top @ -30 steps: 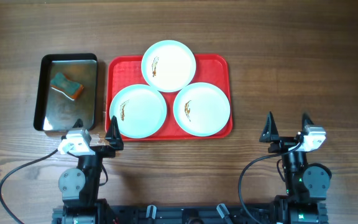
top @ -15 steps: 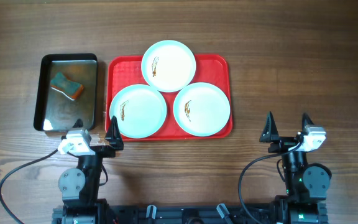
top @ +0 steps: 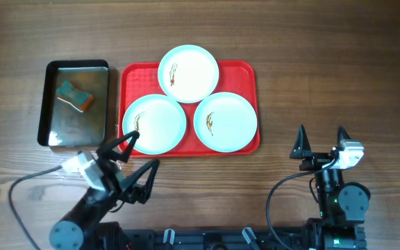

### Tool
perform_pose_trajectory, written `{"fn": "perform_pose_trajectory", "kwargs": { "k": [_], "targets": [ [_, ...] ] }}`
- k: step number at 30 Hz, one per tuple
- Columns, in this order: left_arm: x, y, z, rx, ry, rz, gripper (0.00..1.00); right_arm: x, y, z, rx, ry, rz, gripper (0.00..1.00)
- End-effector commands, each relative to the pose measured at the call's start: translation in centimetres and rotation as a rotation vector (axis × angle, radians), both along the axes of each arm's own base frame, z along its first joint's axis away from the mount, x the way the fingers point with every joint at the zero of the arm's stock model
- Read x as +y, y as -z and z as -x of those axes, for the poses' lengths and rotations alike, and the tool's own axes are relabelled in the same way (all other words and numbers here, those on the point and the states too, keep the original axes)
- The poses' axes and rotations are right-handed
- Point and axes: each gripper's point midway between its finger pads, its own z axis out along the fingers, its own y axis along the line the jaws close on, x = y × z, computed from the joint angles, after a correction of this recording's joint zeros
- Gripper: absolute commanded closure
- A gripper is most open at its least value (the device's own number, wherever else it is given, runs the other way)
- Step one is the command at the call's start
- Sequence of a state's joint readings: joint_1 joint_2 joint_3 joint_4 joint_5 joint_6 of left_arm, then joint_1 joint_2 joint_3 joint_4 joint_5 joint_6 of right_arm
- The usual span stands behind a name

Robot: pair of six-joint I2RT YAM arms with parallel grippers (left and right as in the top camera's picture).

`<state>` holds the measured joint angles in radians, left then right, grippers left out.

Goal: Clean dirty plates on tray and stack at the side
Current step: 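Move the left gripper down to the sponge in the black tray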

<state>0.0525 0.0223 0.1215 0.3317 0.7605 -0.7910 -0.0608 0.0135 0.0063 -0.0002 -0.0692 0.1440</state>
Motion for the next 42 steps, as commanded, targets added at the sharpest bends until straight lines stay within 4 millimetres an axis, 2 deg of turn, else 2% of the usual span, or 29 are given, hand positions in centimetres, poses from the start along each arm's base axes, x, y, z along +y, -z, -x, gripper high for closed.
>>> {"fn": "perform_pose_trajectory", "kwargs": {
  "k": [1, 4, 6, 8, 10, 12, 13, 15, 16, 17, 20, 22, 26, 28, 29, 32, 37, 42],
  "targets": [
    [2.0, -5.4, -0.2, 0.016, -0.191, -0.132, 0.00, -0.2, -0.1, 0.0, -0.004, 0.013, 0.013, 0.00],
    [7.1, -5.6, -3.3, 0.392, -0.484, -0.230, 0.00, -0.2, -0.1, 0.0, -0.004, 0.013, 0.013, 0.00],
    [9.3, -4.8, -5.3, 0.675, -0.553, -0.383, 0.00, -0.2, -0.1, 0.0, -0.003, 0.013, 0.013, 0.00],
    [9.6, -4.5, -6.8, 0.844, -0.510, -0.458, 0.00, -0.2, -0.1, 0.0, -0.003, 0.013, 0.013, 0.00],
    [9.9, -4.2, -9.3, 1.002, -0.465, -0.480, 0.00, -0.2, -0.1, 0.0, -0.004, 0.013, 0.013, 0.00],
    [10.5, -3.1, -11.2, 1.059, -0.473, -0.497, 0.00, -0.2, -0.1, 0.0, -0.004, 0.013, 0.013, 0.00],
    [12.1, -2.1, -12.0, 1.121, -0.566, -0.478, 0.00, -0.2, -0.1, 0.0, -0.003, 0.013, 0.013, 0.00],
    [17.6, 0.2, -12.1, 1.335, -0.929, -0.246, 0.00, -0.2, -0.1, 0.0, -0.003, 0.013, 0.013, 0.00],
    [19.9, 2.0, -12.7, 1.411, -1.026, -0.194, 0.00, -0.2, -0.1, 0.0, -0.003, 0.013, 0.013, 0.00],
    [20.7, 3.4, -13.3, 1.456, -1.036, -0.195, 0.00, -0.2, -0.1, 0.0, -0.003, 0.012, 0.012, 0.00],
    [21.6, 7.1, -14.3, 1.584, -1.033, -0.225, 0.00, -0.2, 0.0, 0.0, -0.003, 0.012, 0.013, 0.00],
    [22.0, 10.0, -15.8, 1.648, -1.021, -0.249, 0.00, -0.2, 0.0, 0.0, -0.003, 0.013, 0.013, 0.00],
    [22.5, 14.5, -17.6, 1.736, -1.004, -0.281, 0.00, -0.2, 0.0, 0.0, -0.003, 0.013, 0.013, 0.00],
    [22.7, 17.9, -18.4, 1.804, -0.989, -0.306, 0.11, -0.2, 0.0, 0.0, -0.003, 0.013, 0.013, 0.00],
    [22.7, 19.0, -18.7, 1.822, -0.985, -0.313, 0.14, -0.2, 0.0, 0.0, -0.003, 0.013, 0.013, 0.00],
    [23.0, 22.8, -19.8, 1.864, -0.974, -0.329, 0.10, -0.2, 0.0, 0.0, -0.003, 0.012, 0.013, 0.00],
    [23.5, 25.1, -21.0, 1.859, -0.978, -0.322, 0.12, -0.2, 0.0, 0.0, -0.003, 0.013, 0.013, 0.00],
    [23.7, 27.6, -21.9, 1.864, -0.976, -0.324, 0.09, -0.2, 0.0, 0.0, -0.003, 0.013, 0.012, 0.00]
  ]
}}
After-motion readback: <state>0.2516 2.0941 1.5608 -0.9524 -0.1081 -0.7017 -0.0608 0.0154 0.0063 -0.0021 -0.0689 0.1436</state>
